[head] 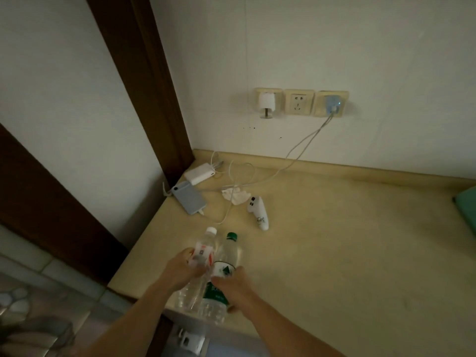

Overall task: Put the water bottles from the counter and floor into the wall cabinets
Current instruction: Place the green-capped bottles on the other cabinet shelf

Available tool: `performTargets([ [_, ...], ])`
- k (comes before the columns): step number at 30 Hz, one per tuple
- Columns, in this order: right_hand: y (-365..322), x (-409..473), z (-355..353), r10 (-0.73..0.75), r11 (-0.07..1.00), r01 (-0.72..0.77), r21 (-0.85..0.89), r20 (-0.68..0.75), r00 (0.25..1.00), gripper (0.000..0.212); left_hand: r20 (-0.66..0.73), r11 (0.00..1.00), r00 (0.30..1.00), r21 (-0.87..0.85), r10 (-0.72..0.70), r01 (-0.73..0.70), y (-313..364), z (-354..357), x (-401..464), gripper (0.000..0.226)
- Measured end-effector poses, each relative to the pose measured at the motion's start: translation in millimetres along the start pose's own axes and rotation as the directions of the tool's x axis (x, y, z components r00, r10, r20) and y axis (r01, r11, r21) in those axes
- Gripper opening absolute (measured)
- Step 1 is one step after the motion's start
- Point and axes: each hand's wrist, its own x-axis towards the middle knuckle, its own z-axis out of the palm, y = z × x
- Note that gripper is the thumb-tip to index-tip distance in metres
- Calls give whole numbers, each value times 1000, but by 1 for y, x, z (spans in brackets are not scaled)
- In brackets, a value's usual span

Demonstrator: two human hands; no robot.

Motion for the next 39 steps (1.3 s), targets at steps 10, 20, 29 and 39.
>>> performTargets([
  [10, 41, 3, -84, -44, 996, 44, -72, -3, 999, 45, 8, 997, 1000, -76, 16, -15, 38, 60, -10, 41],
  [20, 112, -27, -225, -13, 1000, 13, -3, -148, 989, 25, 65, 990, 988, -21, 142, -141, 139, 190, -13, 58],
  [29, 151, -42, -283, 55, 998, -46, 51, -189, 980, 35, 255, 988, 954, -32, 157, -154, 176, 244, -11, 73],
  [39, 125, -5, -278, 16, 993, 29, 118, -365, 931, 54, 193, 970, 973, -231, 127, -81, 186, 247, 0, 56],
])
